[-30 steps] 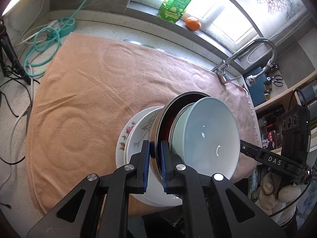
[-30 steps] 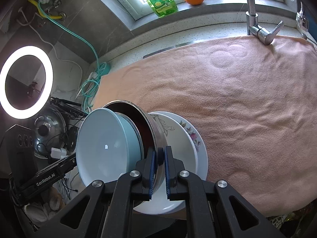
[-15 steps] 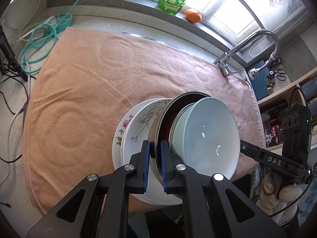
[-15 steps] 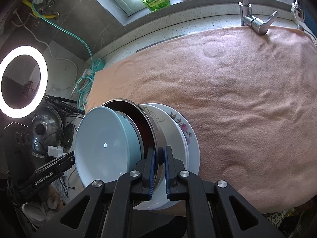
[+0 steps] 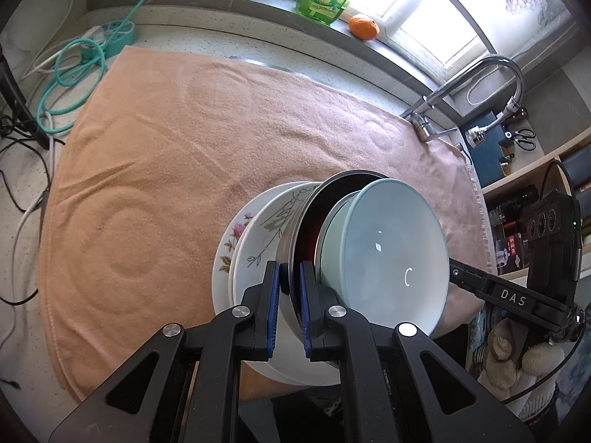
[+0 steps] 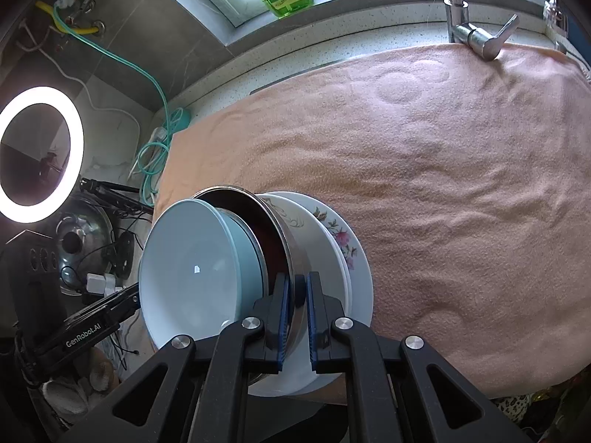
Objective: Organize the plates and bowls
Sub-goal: 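Carry the nested bowl stack with both tools onto the white plate stack, then open both tools and pull them back from the stacked dishes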
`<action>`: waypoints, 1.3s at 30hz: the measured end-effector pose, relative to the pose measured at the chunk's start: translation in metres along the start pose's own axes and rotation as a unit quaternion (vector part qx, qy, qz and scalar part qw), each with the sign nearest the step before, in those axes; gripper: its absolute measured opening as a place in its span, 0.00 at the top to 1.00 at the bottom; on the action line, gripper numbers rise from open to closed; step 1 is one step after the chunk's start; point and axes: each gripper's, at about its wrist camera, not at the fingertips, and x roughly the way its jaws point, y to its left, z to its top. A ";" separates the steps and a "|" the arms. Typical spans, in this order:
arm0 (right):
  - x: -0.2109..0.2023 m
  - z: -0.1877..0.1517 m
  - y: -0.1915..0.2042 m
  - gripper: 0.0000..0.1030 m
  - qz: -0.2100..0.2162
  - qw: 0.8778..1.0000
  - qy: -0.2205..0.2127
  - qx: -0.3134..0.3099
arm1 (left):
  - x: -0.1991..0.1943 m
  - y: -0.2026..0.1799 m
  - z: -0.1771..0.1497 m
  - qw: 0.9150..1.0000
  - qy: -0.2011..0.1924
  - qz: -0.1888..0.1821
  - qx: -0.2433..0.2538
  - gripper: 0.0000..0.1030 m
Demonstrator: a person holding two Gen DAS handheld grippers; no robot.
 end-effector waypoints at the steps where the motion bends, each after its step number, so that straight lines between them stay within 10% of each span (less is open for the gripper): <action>1: 0.000 0.000 0.000 0.92 -0.001 1.000 -0.001 -0.001 | 0.000 0.000 0.000 1.000 0.000 -0.001 0.000 0.93; 39: -0.064 -0.039 0.038 0.82 -0.052 0.990 -0.127 -0.030 | -0.071 -0.004 -0.022 0.992 -0.113 0.035 0.049 0.89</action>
